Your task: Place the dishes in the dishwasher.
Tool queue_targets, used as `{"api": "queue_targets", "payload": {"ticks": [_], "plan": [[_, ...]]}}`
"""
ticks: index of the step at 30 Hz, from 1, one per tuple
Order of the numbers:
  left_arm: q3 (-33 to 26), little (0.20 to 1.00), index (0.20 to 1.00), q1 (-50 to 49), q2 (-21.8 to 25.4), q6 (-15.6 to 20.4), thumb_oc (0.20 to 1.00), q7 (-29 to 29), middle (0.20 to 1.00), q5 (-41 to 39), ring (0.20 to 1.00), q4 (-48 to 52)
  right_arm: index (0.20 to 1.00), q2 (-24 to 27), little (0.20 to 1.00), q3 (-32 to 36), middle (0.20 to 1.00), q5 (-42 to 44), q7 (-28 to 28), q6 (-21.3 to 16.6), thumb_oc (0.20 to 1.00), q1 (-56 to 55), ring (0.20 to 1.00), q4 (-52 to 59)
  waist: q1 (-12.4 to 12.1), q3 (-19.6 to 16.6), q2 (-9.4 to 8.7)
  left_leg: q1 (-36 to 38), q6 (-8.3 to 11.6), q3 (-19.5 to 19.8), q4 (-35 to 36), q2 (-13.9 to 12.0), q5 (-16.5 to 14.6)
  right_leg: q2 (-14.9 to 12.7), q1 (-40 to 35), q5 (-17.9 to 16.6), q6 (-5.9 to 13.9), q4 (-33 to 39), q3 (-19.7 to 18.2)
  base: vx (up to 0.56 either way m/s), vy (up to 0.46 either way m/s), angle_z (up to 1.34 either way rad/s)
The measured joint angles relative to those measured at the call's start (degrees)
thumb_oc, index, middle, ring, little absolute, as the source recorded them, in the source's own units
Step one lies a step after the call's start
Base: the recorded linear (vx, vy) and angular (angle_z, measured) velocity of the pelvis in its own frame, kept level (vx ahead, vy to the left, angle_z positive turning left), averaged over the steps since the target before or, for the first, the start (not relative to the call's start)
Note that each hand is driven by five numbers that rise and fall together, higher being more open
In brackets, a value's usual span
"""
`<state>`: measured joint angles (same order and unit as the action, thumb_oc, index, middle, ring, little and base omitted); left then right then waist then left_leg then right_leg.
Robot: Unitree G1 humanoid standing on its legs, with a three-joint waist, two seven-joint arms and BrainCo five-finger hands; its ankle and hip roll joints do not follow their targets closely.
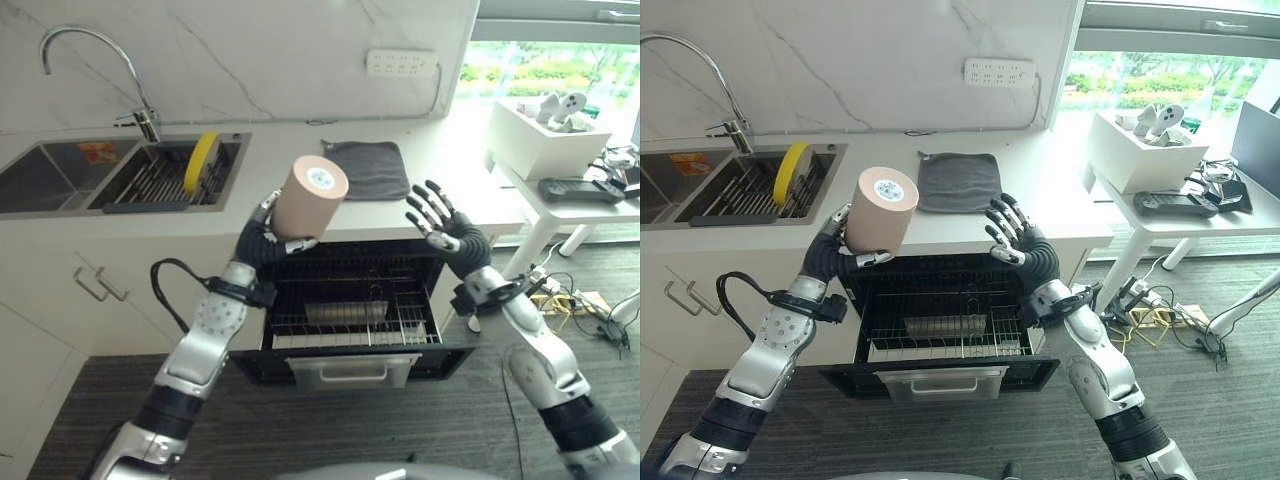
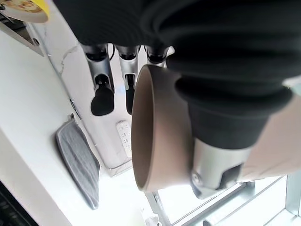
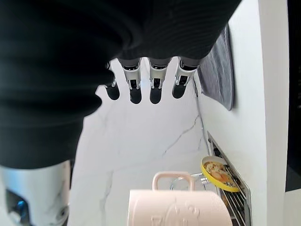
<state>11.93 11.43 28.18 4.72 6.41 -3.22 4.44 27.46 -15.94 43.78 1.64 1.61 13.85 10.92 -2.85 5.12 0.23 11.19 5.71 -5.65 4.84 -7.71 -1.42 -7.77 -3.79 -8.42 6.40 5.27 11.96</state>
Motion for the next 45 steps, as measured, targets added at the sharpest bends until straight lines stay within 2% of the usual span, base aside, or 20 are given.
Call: {"api": "queue_targets", "payload": {"ticks": [3,6,9,15,20,29,33,41,45], "plan": [[1.7,0.2,0.2,1.8,-0.2,-0.7,0.2,0.0,0.2,1.2,0.2,0.0,1.0,-0.2,1.0,-1.9,1.0,-0.8,-1.5,1.6,1.0,4.9,1.0,1.0,-1.1,0.0,-0.04,0.0,0.08,0.5,0.0,-0.1,0.1,0.0,-0.3,0.1,-0.06,-0.2,0.5,-0.01,0.011,0.09],[2.2,0.2,0.2,2.7,-0.4,-1.1,0.2,0.2,0.2,2.1,0.2,-0.3,1.0,-0.3,1.0,-3.6,1.0,-2.3,-4.0,4.4,1.0,7.7,1.0,0.8,-1.0,0.0,-0.25,0.1,0.11,1.1,0.0,-0.1,0.1,0.0,-0.8,0.1,-0.11,-0.2,1.1,-0.01,0.01,0.11],[2.3,0.2,0.2,2.8,-0.4,-1.2,0.2,0.4,0.2,2.2,0.2,-0.3,1.0,-0.3,1.0,-4.0,1.0,-2.3,-4.1,6.9,1.0,8.1,1.0,0.8,-1.2,0.0,-0.33,0.1,0.13,1.3,0.0,-0.1,0.2,0.0,-0.9,0.2,-0.13,-0.3,1.3,0.0,0.005,0.02],[5.2,0.2,0.2,7.9,-1.3,-2.4,0.2,2.2,0.2,3.0,0.2,-1.4,1.0,-1.9,1.0,-6.4,1.0,-2.8,-7.7,9.2,1.0,14.9,1.0,-0.8,-1.2,-0.1,-0.42,0.9,0.25,1.8,0.0,-0.3,0.5,0.1,-1.8,0.2,-0.19,-0.3,1.7,0.0,0.007,0.03],[6.2,0.2,0.2,8.0,-0.8,-2.5,0.2,3.2,0.2,9.6,0.2,-1.4,1.0,-2.9,1.0,-6.5,1.0,-3.3,-11.0,9.3,1.0,15.1,1.0,-1.5,-1.5,-0.2,-0.55,0.8,0.26,1.8,0.0,-0.2,0.5,0.0,-1.9,0.3,-0.21,-0.3,1.7,0.0,0.0,0.0],[8.4,0.2,0.2,11.7,-3.1,-5.1,0.2,7.4,0.2,9.6,0.2,-2.4,1.0,-9.4,1.0,-8.2,1.0,-3.4,-19.4,9.4,1.0,20.1,1.0,-5.9,-1.8,-0.7,-1.07,0.9,0.35,2.2,0.0,-0.2,0.6,0.0,-2.1,0.2,-0.23,-0.3,2.1,0.0,0.005,0.01],[8.7,0.2,0.2,13.0,-3.5,-5.1,0.2,9.4,0.2,11.2,0.2,-2.5,1.0,-11.7,1.0,-8.2,1.0,-6.8,-22.3,9.0,1.0,21.4,1.0,-6.0,-2.0,-1.1,-1.29,0.8,0.31,2.5,0.0,-0.2,0.7,-0.1,-2.1,0.2,-0.23,-0.3,2.3,0.0,0.009,0.04],[11.2,0.2,0.2,14.0,-3.7,-5.1,0.2,12.2,0.2,11.2,0.2,-3.6,1.0,-12.3,1.0,-9.9,1.0,-6.7,-25.4,5.7,1.0,21.9,1.0,-8.3,-2.0,-2.1,-1.04,0.5,0.35,3.3,0.0,-0.1,1.0,-0.2,-2.4,0.3,-0.26,-0.3,2.9,0.0,0.005,0.03],[11.5,0.2,0.2,14.0,-3.9,-5.0,0.2,13.0,0.2,11.2,0.2,-4.1,1.0,-12.9,1.0,-10.3,1.0,-7.3,-26.9,5.5,1.0,21.9,1.0,-8.4,-2.0,-2.3,-1.12,0.4,0.34,3.4,0.0,-0.1,1.0,-0.2,-2.4,0.3,-0.27,-0.3,3.0,0.0,0.0,0.0]]}}
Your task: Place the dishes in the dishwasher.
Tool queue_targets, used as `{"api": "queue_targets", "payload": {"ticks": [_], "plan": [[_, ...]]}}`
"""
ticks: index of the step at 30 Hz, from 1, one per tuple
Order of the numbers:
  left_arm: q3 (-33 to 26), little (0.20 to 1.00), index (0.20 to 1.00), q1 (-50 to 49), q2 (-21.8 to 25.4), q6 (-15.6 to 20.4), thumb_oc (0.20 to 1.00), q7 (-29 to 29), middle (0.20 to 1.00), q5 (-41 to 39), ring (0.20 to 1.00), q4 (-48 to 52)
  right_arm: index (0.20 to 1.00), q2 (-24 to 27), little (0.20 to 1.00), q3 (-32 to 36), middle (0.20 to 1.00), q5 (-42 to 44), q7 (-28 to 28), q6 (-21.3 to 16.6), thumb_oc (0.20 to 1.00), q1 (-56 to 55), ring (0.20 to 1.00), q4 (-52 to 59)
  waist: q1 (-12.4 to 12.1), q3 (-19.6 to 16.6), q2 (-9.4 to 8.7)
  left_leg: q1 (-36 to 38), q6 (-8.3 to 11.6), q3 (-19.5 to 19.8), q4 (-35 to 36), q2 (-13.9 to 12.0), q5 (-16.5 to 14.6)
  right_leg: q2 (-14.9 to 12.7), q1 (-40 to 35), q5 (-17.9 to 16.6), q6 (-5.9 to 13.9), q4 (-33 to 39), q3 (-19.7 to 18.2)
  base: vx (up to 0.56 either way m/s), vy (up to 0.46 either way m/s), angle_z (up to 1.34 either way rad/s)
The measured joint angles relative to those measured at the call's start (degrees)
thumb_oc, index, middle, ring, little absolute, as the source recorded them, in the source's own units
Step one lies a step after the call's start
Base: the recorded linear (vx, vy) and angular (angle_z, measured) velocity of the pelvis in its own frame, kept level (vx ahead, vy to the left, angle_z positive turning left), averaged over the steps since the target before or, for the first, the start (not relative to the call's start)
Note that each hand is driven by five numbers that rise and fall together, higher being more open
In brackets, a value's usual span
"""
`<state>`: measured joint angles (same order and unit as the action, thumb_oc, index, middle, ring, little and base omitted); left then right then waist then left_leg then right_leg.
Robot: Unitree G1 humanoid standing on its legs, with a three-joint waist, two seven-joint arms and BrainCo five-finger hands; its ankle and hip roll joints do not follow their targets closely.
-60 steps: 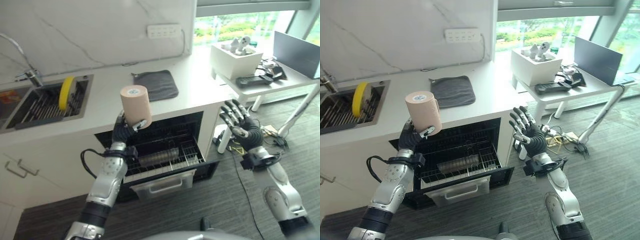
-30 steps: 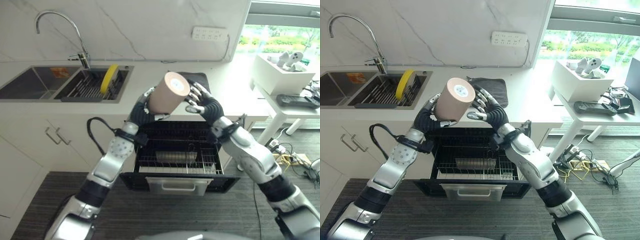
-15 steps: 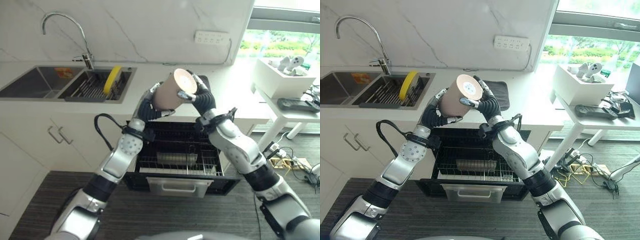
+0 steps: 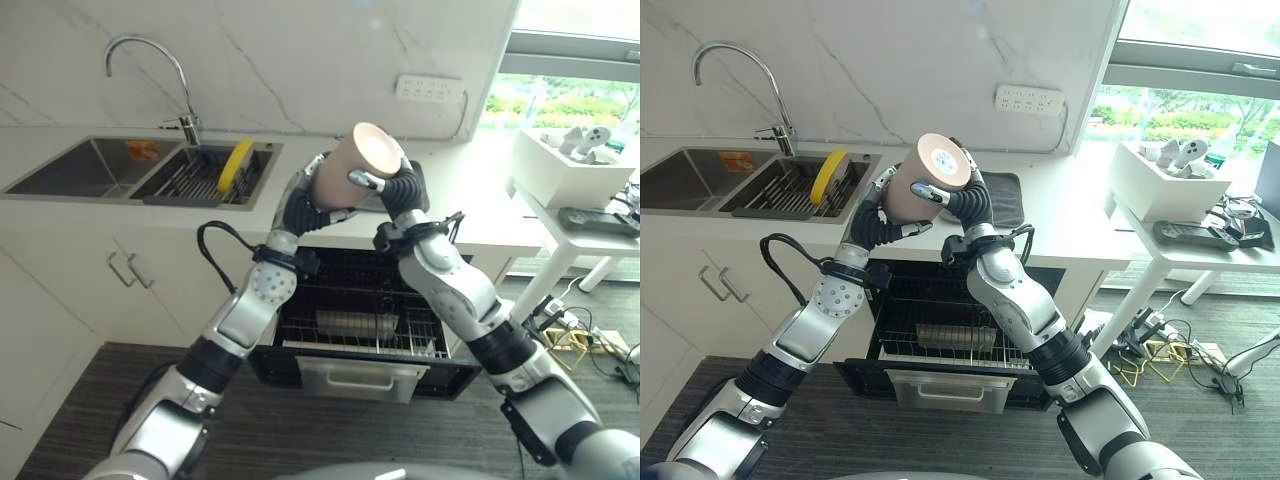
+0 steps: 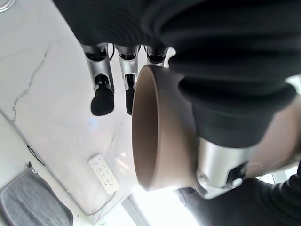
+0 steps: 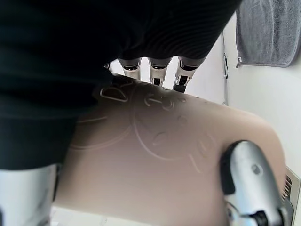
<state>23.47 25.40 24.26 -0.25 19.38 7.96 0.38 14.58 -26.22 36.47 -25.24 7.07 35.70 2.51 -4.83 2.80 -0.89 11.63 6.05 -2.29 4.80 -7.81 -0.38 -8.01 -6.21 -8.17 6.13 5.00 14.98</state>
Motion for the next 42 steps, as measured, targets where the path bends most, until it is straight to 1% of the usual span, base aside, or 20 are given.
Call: {"api": "queue_targets", "payload": {"ticks": [8,9,10,13,16,18,24,26,29,30,31,32,34,39,42], "plan": [[0.8,0.2,0.2,0.0,0.0,-0.2,0.2,0.8,0.2,0.1,0.2,-1.0,1.0,-2.3,1.0,-0.6,1.0,-1.7,-2.8,0.0,1.0,0.0,1.0,-2.1,0.0,-0.7,0.23,-0.5,-0.02,0.1,0.0,0.0,0.1,-0.1,0.4,-0.1,-0.08,0.0,0.1,0.0,0.0,0.0],[0.8,0.2,0.2,0.0,0.0,-0.2,0.2,0.8,0.2,0.1,0.2,-1.0,0.457,-2.3,0.457,-0.7,0.457,-1.7,-3.1,0.0,0.457,0.0,0.457,-2.1,0.0,-0.7,0.24,-0.5,-0.02,0.1,0.0,0.1,0.2,-0.1,0.4,-0.1,-0.08,0.0,0.1,0.0,0.0,0.0],[0.9,0.2,0.2,0.0,0.1,-0.3,0.2,0.9,0.2,0.1,0.2,-1.0,0.2,-2.1,0.2,-0.7,0.2,-2.1,-3.2,0.0,0.2,0.0,0.2,-2.1,0.0,-0.7,0.24,-0.5,-0.02,0.1,0.0,0.1,0.2,-0.1,0.4,-0.1,-0.08,0.0,0.1,0.0,0.0,0.0],[0.7,0.2,0.2,0.0,0.0,-0.4,0.2,1.8,0.2,0.5,0.2,-1.2,0.2,-2.1,0.2,-0.8,0.2,-3.6,-2.8,0.0,0.2,0.3,0.2,-2.0,0.0,-0.7,0.24,-0.5,-0.03,0.1,0.0,0.1,0.2,-0.1,0.4,-0.1,-0.08,0.0,0.1,0.0,0.0,0.0],[0.9,0.2,0.2,0.2,-0.5,-0.1,0.2,2.9,0.2,2.2,0.2,-2.2,0.2,-1.8,0.2,-1.0,0.2,-5.1,-3.1,0.9,0.2,1.7,0.2,-2.9,0.0,-0.7,0.23,-0.5,-0.03,0.1,0.0,0.1,0.2,-0.1,0.4,-0.1,-0.08,0.0,0.1,0.0,0.0,0.0],[1.4,0.2,0.2,0.3,-0.6,0.9,0.2,3.3,0.2,2.4,0.2,-3.4,0.2,-1.2,0.2,-1.2,0.2,-5.1,-3.4,1.3,0.2,2.1,0.2,-3.8,-0.1,-0.7,0.22,-0.5,-0.02,0.1,0.0,0.1,0.2,-0.1,0.4,-0.1,-0.08,0.0,0.1,0.0,0.0,0.0],[1.9,0.2,0.2,0.3,-0.9,1.7,0.2,4.1,0.2,3.9,0.2,-3.8,0.2,-0.8,0.2,-1.7,0.2,-5.0,-4.0,0.7,0.2,2.1,0.2,-3.8,-0.2,-0.7,0.2,-0.6,-0.01,0.2,0.0,0.1,0.2,-0.1,0.4,-0.1,-0.07,0.0,0.3,0.0,0.0,0.0],[2.0,0.2,0.2,0.3,-0.7,2.9,0.2,4.3,0.2,4.5,0.2,-4.7,0.2,-0.6,0.2,-2.0,0.2,-5.0,-4.1,0.6,0.2,2.1,0.2,-3.8,-0.2,-0.7,0.19,-0.6,0.0,0.4,0.0,0.1,0.2,-0.2,0.3,-0.1,-0.07,0.0,0.5,0.01,-0.019,0.05],[2.4,0.2,0.2,0.3,-0.5,3.2,0.2,4.6,0.2,4.5,0.2,-5.1,0.2,-0.6,0.2,-2.1,0.2,-4.9,-4.2,0.7,0.2,2.1,0.2,-4.1,-0.2,-0.7,0.18,-0.9,0.04,1.3,0.0,0.1,0.2,-0.3,0.1,0.0,-0.06,0.0,1.3,0.01,-0.011,0.12],[2.5,0.774,0.774,0.3,-0.4,3.2,0.774,4.6,0.774,4.5,0.774,-5.2,0.2,-0.6,0.2,-2.2,0.2,-4.8,-4.3,0.7,0.2,2.1,0.2,-4.2,-0.2,-0.7,0.17,-0.9,0.04,1.4,0.0,0.1,0.3,-0.3,0.0,0.0,-0.06,0.0,1.4,0.01,-0.006,0.1],[2.6,1.0,1.0,0.3,-0.2,3.2,1.0,4.6,1.0,4.5,1.0,-5.2,0.2,-0.6,0.2,-2.3,0.2,-4.8,-4.4,0.7,0.2,2.1,0.2,-4.2,-0.3,-0.7,0.17,-1.0,0.04,1.5,0.0,0.2,0.3,-0.3,0.0,0.0,-0.06,0.0,1.5,0.01,-0.004,0.05],[2.9,1.0,1.0,0.3,0.1,3.2,1.0,4.6,1.0,4.5,1.0,-5.2,0.2,-0.6,0.2,-2.3,0.2,-4.8,-4.6,0.7,0.2,2.1,0.2,-4.2,-0.4,-0.7,0.17,-1.0,0.04,1.6,0.0,0.2,0.3,-0.4,0.0,0.0,-0.06,0.0,1.6,0.01,0.0,0.05],[4.1,1.0,1.0,0.3,0.7,4.4,1.0,4.2,1.0,4.5,1.0,-5.1,0.2,-0.6,0.2,-2.3,0.2,-4.8,-5.1,1.0,0.2,2.1,0.2,-4.6,-0.5,-0.7,0.1,-1.0,0.04,1.7,0.0,0.2,0.3,-0.4,-0.1,0.0,-0.05,0.0,1.7,0.0,0.0,0.0],[5.0,1.0,1.0,0.4,0.9,4.0,1.0,3.6,1.0,4.4,1.0,-5.7,0.2,-0.4,0.2,-2.5,0.2,-4.6,-6.7,1.0,0.2,2.0,0.2,-5.0,-0.5,-0.7,0.11,-1.0,0.04,1.7,0.0,0.3,0.3,-0.4,-0.1,0.0,-0.04,0.0,1.7,0.02,0.009,0.0],[7.3,1.0,1.0,-0.4,1.2,3.7,1.0,3.8,1.0,4.4,1.0,-8.5,0.2,1.2,0.2,-2.5,0.2,-3.7,-8.0,1.0,0.2,0.7,0.2,-5.1,-0.5,-0.7,0.15,-1.0,0.01,1.7,0.1,0.3,0.3,-0.5,-0.1,0.1,0.01,0.0,1.7,0.03,0.017,0.01]]}}
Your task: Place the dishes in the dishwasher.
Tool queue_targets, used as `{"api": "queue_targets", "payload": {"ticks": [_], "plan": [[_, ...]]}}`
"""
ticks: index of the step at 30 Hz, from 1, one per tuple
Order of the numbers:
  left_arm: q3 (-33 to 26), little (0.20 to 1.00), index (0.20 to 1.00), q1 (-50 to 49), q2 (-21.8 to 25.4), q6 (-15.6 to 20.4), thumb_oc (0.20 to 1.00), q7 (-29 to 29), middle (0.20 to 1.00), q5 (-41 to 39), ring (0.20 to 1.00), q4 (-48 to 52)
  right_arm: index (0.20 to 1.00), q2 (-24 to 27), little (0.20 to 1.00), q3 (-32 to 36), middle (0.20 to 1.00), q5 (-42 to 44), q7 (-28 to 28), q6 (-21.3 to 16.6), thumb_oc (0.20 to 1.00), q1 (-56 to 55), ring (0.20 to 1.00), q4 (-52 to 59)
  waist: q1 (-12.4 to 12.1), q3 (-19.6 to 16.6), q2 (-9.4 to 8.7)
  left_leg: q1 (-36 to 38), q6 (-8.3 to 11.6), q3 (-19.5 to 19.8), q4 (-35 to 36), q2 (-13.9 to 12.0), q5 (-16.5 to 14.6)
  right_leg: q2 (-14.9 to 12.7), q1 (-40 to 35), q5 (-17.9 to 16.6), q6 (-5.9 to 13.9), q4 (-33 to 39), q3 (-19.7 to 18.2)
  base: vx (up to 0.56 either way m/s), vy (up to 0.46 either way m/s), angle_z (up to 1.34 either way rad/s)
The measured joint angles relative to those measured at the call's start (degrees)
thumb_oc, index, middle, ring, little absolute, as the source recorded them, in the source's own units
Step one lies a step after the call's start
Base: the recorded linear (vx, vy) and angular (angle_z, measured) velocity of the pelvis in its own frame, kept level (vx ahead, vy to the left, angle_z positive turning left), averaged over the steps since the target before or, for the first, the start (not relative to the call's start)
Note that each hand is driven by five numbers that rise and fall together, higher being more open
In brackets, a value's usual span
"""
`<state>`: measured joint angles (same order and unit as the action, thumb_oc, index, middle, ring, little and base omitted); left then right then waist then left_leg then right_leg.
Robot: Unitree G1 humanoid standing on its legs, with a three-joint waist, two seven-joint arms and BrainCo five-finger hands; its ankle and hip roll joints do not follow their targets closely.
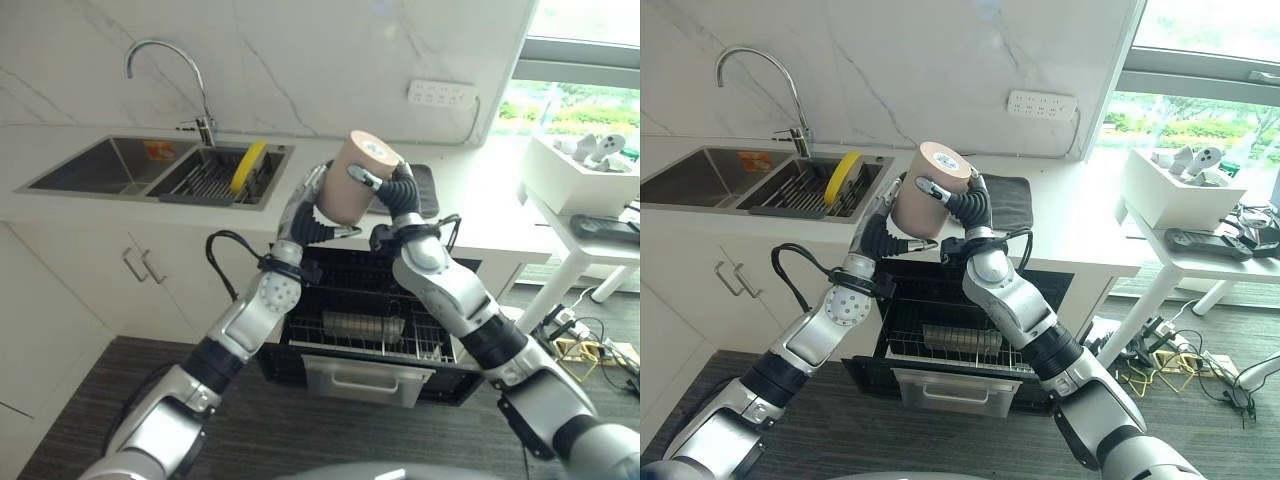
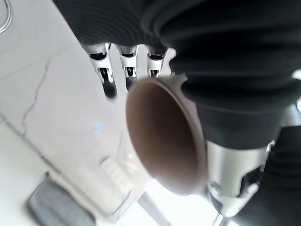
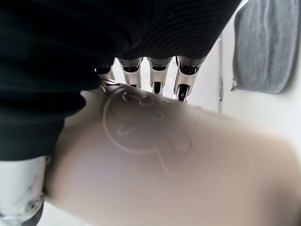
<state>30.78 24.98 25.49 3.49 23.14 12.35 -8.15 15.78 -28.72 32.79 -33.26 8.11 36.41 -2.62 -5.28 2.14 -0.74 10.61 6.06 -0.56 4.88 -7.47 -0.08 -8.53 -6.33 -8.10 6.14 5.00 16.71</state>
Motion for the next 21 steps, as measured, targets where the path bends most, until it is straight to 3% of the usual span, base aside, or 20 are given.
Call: {"api": "queue_targets", "payload": {"ticks": [2,6,9,14,16,20,21], "plan": [[1.1,1.0,1.0,-2.5,-0.3,-0.3,1.0,0.6,1.0,0.0,1.0,-2.0,0.2,0.4,0.2,0.2,0.2,2.1,-0.7,-1.2,0.2,-1.7,0.2,0.1,0.3,0.0,0.03,-0.1,0.0,-0.1,0.0,0.0,0.0,0.0,0.2,0.0,0.0,0.0,-0.1,0.0,0.01,-0.02],[-0.5,1.0,1.0,-9.8,-0.8,-2.1,1.0,3.6,1.0,-1.2,1.0,-7.1,0.2,0.3,0.2,6.3,0.2,4.3,-1.6,-7.7,0.2,-7.8,0.2,3.0,0.6,0.1,0.36,-0.3,-0.11,-0.6,-0.1,0.0,0.1,0.0,0.7,0.0,0.0,0.0,-0.4,-0.01,0.032,-0.04],[-9.6,1.0,1.0,-10.8,-0.7,-2.1,1.0,6.3,1.0,-1.2,1.0,-7.0,0.2,0.9,0.2,10.8,0.2,4.3,-1.6,-9.3,0.2,-8.6,0.2,3.7,0.7,0.5,1.08,0.5,-0.31,-1.7,0.0,-0.1,-0.1,0.1,0.5,0.0,0.05,0.0,-1.3,0.04,0.038,-0.15],[-14.7,1.0,1.0,-14.3,0.7,-1.3,1.0,7.2,1.0,-1.2,1.0,-3.1,0.2,4.7,0.2,16.0,0.2,3.9,0.0,-11.0,0.2,-17.0,0.2,7.1,0.8,0.8,1.67,0.5,-0.4,-1.9,0.2,0.0,-0.2,0.1,0.5,0.1,0.2,0.0,-1.7,0.05,0.019,-0.04],[-15.4,1.0,1.0,-17.1,1.3,0.0,1.0,6.0,1.0,-1.1,1.0,-1.4,0.2,5.6,0.2,16.3,0.2,3.9,1.8,-10.7,0.2,-23.2,0.2,6.9,1.0,1.3,1.83,0.5,-0.53,-2.0,0.3,0.0,-0.3,0.1,0.6,0.2,0.26,0.3,-1.8,0.11,-0.01,-0.03],[-15.4,1.0,1.0,-23.0,5.2,7.5,1.0,-4.9,1.0,0.2,1.0,6.6,0.2,5.7,0.2,16.3,0.2,4.4,9.4,-8.9,0.2,-33.4,0.2,2.7,1.3,3.4,1.45,0.4,-0.92,-2.4,0.3,-0.2,-0.8,0.2,0.9,0.7,0.8,0.3,-2.0,0.05,-0.019,-0.02],[-15.3,1.0,1.0,-23.7,5.8,7.9,1.0,-5.7,1.0,0.2,1.0,7.3,0.2,5.8,0.2,16.3,0.2,4.4,9.9,-8.6,0.2,-34.7,0.2,2.6,1.3,3.9,1.49,0.4,-0.94,-2.5,0.3,-0.2,-0.8,0.2,0.9,0.7,0.81,0.3,-2.0,-0.02,-0.017,-0.07]]}}
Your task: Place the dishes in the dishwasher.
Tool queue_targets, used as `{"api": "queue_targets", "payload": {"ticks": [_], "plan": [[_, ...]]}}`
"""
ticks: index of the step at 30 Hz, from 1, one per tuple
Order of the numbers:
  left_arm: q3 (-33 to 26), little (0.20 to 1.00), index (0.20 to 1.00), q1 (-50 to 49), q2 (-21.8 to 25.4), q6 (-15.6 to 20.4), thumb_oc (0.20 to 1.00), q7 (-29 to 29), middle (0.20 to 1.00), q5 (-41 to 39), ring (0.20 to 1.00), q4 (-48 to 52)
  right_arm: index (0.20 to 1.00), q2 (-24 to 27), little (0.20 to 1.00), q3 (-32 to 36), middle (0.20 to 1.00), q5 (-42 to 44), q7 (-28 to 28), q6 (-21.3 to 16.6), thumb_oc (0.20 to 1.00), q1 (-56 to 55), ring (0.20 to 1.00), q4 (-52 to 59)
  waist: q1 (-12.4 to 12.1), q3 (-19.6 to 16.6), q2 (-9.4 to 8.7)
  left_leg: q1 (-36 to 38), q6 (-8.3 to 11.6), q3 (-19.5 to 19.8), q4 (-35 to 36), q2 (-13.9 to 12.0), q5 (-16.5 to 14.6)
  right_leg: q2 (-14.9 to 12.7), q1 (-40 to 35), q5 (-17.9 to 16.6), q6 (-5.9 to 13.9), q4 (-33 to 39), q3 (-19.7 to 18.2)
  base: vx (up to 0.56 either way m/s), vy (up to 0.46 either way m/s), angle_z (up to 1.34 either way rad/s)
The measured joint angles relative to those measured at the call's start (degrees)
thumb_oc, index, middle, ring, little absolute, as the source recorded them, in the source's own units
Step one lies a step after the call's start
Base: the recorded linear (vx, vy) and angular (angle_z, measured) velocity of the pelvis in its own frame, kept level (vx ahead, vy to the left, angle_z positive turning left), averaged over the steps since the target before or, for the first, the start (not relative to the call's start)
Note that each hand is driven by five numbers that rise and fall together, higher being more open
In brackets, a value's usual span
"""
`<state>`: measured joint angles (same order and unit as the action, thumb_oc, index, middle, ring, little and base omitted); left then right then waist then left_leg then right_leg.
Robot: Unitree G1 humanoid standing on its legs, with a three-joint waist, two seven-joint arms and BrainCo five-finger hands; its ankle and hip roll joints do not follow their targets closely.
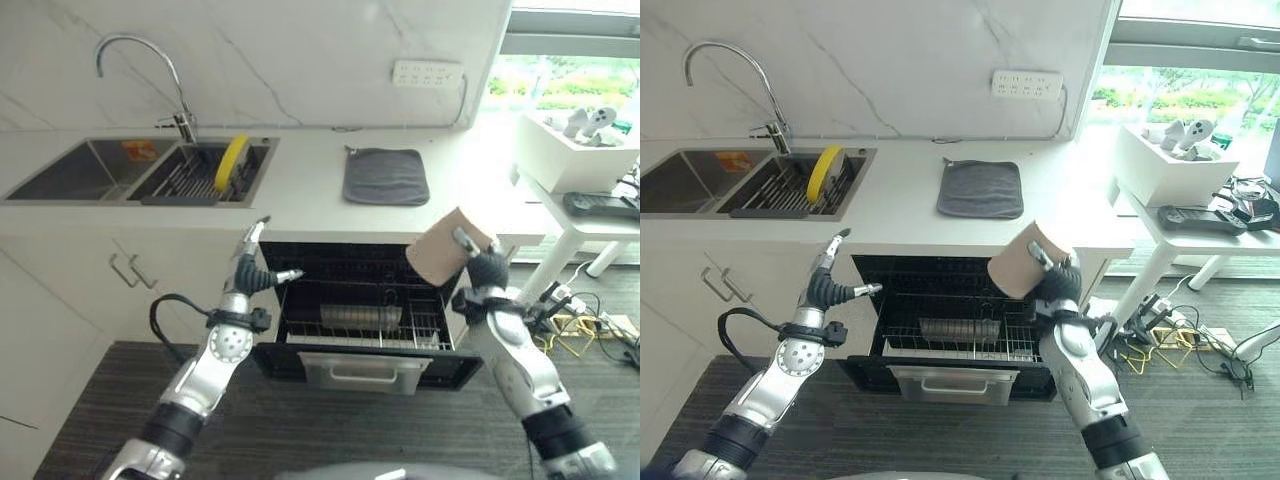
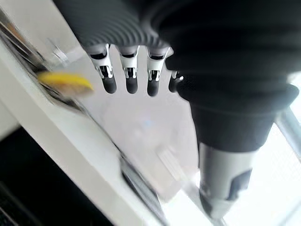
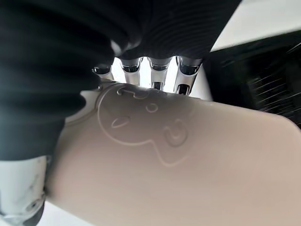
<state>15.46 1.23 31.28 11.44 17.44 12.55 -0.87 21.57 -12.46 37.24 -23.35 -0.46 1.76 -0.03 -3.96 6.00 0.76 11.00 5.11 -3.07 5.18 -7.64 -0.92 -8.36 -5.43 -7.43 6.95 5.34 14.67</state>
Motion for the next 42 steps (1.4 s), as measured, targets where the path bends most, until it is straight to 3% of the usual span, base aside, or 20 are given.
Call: {"api": "queue_targets", "payload": {"ticks": [3,10,15,18,23,28,32,42], "plan": [[6.8,1.0,1.0,-0.4,6.3,1.8,1.0,-3.7,1.0,2.7,1.0,-2.8,0.2,0.3,0.2,-3.9,0.2,0.0,3.7,-1.2,0.2,-1.0,0.2,-9.1,0.5,0.6,-0.03,-1.7,0.17,-0.6,-0.2,0.0,0.2,0.0,2.0,-0.3,-0.05,0.0,-0.6,-0.01,0.004,-0.08],[7.6,1.0,1.0,2.2,8.0,5.7,1.0,-15.4,1.0,2.6,1.0,-1.8,0.2,0.8,0.2,-5.1,0.2,-0.2,6.7,-1.9,0.2,4.6,0.2,-11.6,0.4,1.6,1.96,-1.5,0.64,-0.4,-0.3,0.0,0.5,0.0,1.5,-0.7,-0.56,-0.1,0.0,0.03,0.011,0.04],[11.8,1.0,1.0,4.9,13.4,6.6,1.0,-24.0,1.0,2.6,1.0,2.1,0.2,1.8,0.2,-5.0,0.2,-0.3,7.7,-2.1,0.2,9.0,0.2,-14.8,0.0,2.2,3.4,-1.2,0.59,0.4,0.0,0.1,0.4,-0.3,0.9,-0.1,-0.03,0.0,0.4,0.03,-0.01,0.04],[14.0,1.0,1.0,9.6,16.5,6.7,1.0,-25.6,1.0,2.3,1.0,3.0,0.2,4.2,0.2,-5.0,0.2,-1.3,7.8,-2.0,0.2,14.9,0.2,-15.9,-0.8,3.2,3.91,-4.4,0.75,1.0,-0.4,0.3,1.3,-0.3,4.0,-0.7,-0.09,0.0,0.4,-0.15,-0.075,0.03],[16.5,1.0,1.0,19.9,16.0,6.6,1.0,-27.3,1.0,2.2,1.0,0.7,0.2,4.6,0.2,-7.4,0.2,-3.6,8.0,-1.1,0.2,26.9,0.2,-19.2,-1.7,9.3,3.68,-9.1,1.12,1.5,-2.4,0.1,2.5,0.1,8.0,-3.1,-1.85,-0.3,0.5,-0.12,-0.063,0.02],[16.9,1.0,1.0,23.4,17.3,6.6,1.0,-29.6,1.0,2.2,1.0,0.7,0.2,4.9,0.2,-9.4,0.2,-5.3,9.7,1.2,0.2,28.5,0.2,-21.3,-1.7,13.2,0.91,-12.1,1.2,1.5,-3.3,0.1,2.5,0.0,10.4,-3.5,-2.01,-0.3,0.5,-0.11,-0.047,0.0],[18.5,1.0,1.0,30.5,19.0,6.0,1.0,-29.8,1.0,2.2,1.0,-0.5,0.2,6.2,0.2,-9.4,0.2,-6.8,11.3,2.5,0.2,35.1,0.2,-26.6,-1.8,18.7,0.51,-15.0,1.33,1.8,-4.3,0.1,2.6,0.1,12.9,-4.3,-2.63,-0.4,0.5,-0.15,-0.032,0.01],[20.7,1.0,1.0,35.6,19.1,5.9,1.0,-29.3,1.0,2.2,1.0,-1.8,0.2,7.3,0.2,-9.5,0.2,-10.2,13.0,2.4,0.2,39.7,0.2,-35.6,-1.8,21.4,0.98,-18.0,1.15,1.2,-4.5,0.9,2.7,-0.7,15.9,-4.8,-2.54,-0.4,0.1,-0.06,0.022,0.0]]}}
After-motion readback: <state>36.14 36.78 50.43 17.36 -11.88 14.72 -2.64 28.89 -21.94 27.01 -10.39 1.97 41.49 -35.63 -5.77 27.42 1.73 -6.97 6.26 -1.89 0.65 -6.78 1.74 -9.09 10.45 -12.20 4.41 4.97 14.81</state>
